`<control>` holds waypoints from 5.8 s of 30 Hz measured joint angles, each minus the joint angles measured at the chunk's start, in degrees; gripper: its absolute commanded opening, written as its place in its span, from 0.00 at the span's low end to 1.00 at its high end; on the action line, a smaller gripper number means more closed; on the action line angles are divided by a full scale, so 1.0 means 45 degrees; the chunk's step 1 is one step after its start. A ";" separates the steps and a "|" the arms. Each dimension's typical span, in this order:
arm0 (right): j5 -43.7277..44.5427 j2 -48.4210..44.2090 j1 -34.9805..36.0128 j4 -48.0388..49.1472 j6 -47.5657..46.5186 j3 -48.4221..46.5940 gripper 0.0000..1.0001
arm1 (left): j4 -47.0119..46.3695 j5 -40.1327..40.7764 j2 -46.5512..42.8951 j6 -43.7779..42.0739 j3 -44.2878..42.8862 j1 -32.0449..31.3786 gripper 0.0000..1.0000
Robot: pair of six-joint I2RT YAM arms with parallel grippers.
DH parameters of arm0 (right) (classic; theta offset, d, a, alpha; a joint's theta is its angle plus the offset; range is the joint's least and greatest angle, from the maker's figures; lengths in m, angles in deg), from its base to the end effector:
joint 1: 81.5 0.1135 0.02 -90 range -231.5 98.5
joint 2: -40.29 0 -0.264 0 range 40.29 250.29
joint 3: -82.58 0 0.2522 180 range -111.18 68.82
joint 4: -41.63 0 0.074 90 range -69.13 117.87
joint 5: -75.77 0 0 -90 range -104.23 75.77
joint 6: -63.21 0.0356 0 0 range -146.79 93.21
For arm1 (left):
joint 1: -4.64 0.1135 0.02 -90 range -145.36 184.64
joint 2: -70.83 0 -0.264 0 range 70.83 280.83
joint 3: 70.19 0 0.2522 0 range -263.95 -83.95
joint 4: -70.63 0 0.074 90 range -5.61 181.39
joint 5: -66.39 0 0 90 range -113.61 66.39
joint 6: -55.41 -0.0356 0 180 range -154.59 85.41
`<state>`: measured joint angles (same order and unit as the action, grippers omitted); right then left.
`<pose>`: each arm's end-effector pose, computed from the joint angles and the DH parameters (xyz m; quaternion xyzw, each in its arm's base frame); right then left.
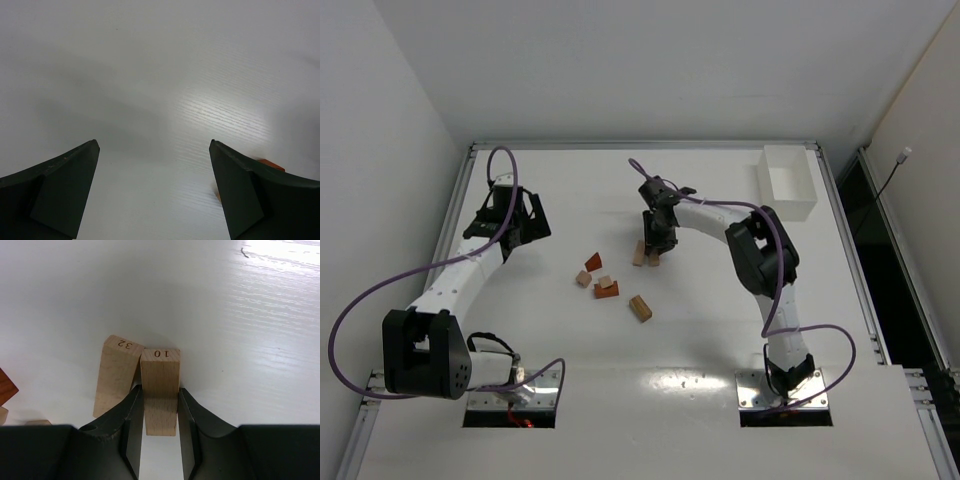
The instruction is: Build the wood block tower
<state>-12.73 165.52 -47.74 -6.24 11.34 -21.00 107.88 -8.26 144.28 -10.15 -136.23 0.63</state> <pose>0.3705 0.2465 0.1334 0.0398 0.9832 0.0939 0.1515 0.2719 -0.0096 0.2579 -0.2128 0.8908 0.0256 0.4005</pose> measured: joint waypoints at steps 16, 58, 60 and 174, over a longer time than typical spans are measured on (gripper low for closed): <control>-0.0112 0.0005 0.0243 0.0350 -0.0121 0.0034 0.32 | -0.0126 -0.0291 0.0000 0.0000 0.0063 0.0000 0.91; 0.1098 -0.4284 -0.0369 0.1141 -0.4056 0.3279 0.52 | -0.0563 -0.2215 0.0845 -0.0097 0.0262 -0.2137 0.93; 0.1268 -0.4609 -0.0675 0.1146 -0.4546 0.3483 0.61 | -0.0568 -0.2341 0.1268 -0.0092 -0.0151 -0.2584 0.97; 0.0855 -1.4120 -0.5391 -0.0442 -0.6785 0.9486 0.70 | 0.2492 0.0772 1.0938 0.4483 -0.8471 -0.8325 0.56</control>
<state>-8.89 101.98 -72.00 -8.23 -19.20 21.68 119.09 -4.78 193.50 10.03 -174.34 -36.83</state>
